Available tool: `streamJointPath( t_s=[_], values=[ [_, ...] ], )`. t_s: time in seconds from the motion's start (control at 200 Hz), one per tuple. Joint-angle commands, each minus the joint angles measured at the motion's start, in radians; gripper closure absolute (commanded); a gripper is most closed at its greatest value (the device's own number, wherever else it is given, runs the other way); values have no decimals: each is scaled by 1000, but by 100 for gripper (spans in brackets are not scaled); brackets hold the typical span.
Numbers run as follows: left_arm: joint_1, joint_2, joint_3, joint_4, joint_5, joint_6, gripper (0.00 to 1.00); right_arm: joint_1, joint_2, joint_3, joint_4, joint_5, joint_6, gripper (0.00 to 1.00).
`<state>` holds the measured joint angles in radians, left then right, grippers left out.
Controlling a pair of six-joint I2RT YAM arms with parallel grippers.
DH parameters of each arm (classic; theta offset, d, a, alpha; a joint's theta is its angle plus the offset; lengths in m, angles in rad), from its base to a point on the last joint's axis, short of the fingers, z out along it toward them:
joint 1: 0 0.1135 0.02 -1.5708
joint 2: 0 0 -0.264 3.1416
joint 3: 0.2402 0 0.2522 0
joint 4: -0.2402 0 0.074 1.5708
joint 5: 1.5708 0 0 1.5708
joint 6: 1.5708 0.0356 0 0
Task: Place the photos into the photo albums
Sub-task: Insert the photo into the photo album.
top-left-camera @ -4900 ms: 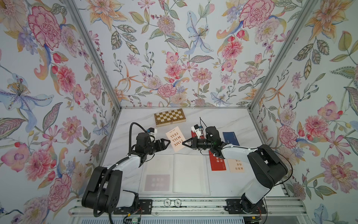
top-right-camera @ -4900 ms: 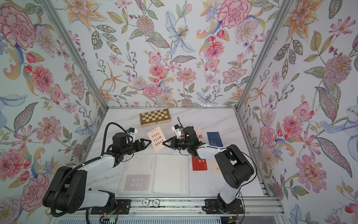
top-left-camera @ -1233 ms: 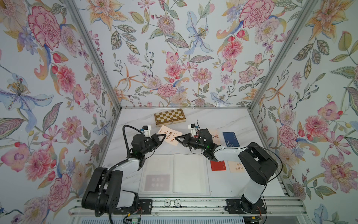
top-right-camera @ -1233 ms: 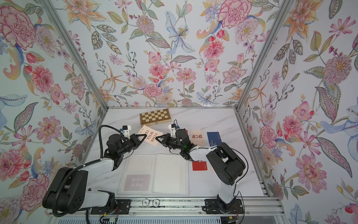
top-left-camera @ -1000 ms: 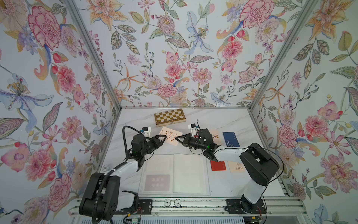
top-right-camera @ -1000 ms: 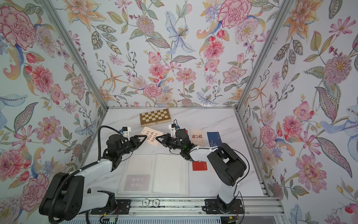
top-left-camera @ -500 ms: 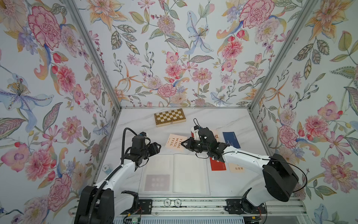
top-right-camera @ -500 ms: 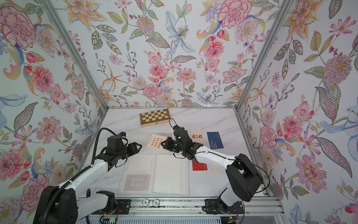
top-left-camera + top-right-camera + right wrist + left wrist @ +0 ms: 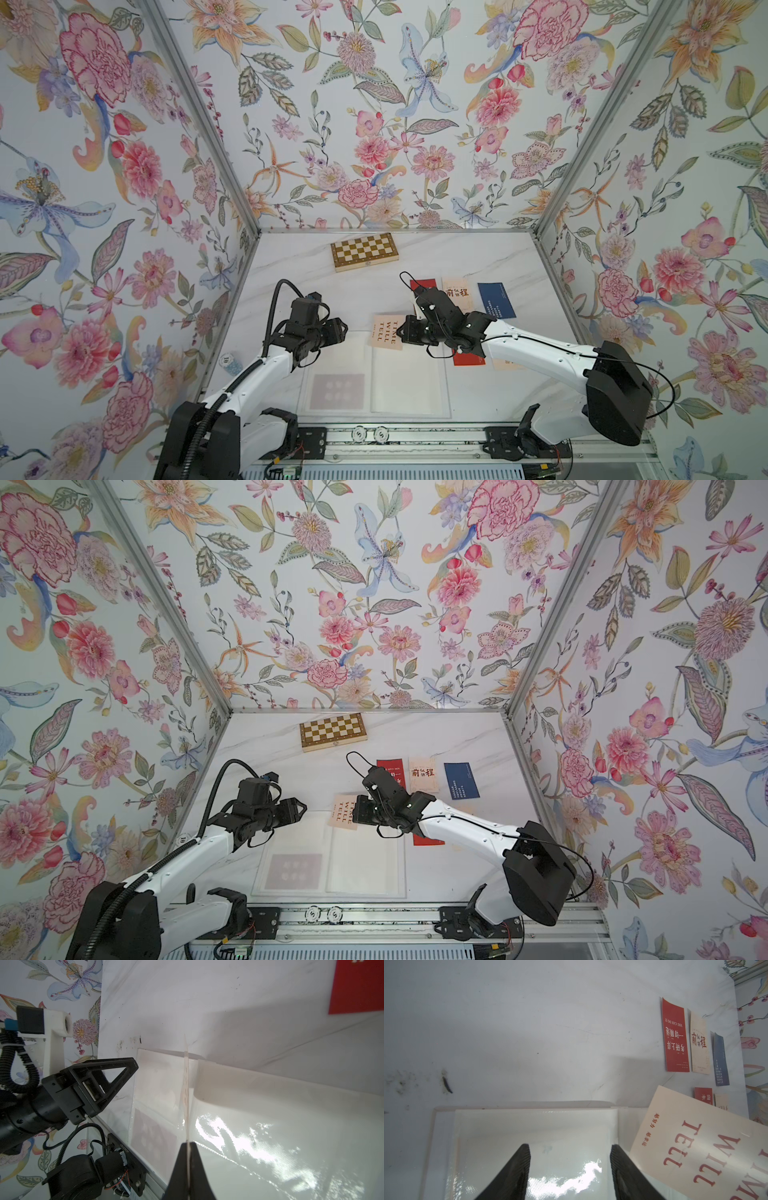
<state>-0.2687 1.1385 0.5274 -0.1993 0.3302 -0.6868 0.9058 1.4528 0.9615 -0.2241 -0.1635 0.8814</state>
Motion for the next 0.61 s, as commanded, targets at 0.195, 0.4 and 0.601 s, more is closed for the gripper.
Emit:
streamJointPath(
  t_s=[0.195,0.4,0.601],
  values=[
    [-10,26,-51,-26,-80,26,40,43,-5,15,-69,55,-12,100],
    [-8,32,-57,-56,-136,26,40,51,5,37,-116,85,-24,100],
    [-6,38,-58,-75,-174,30,40,62,16,65,-148,100,-36,100]
  ],
)
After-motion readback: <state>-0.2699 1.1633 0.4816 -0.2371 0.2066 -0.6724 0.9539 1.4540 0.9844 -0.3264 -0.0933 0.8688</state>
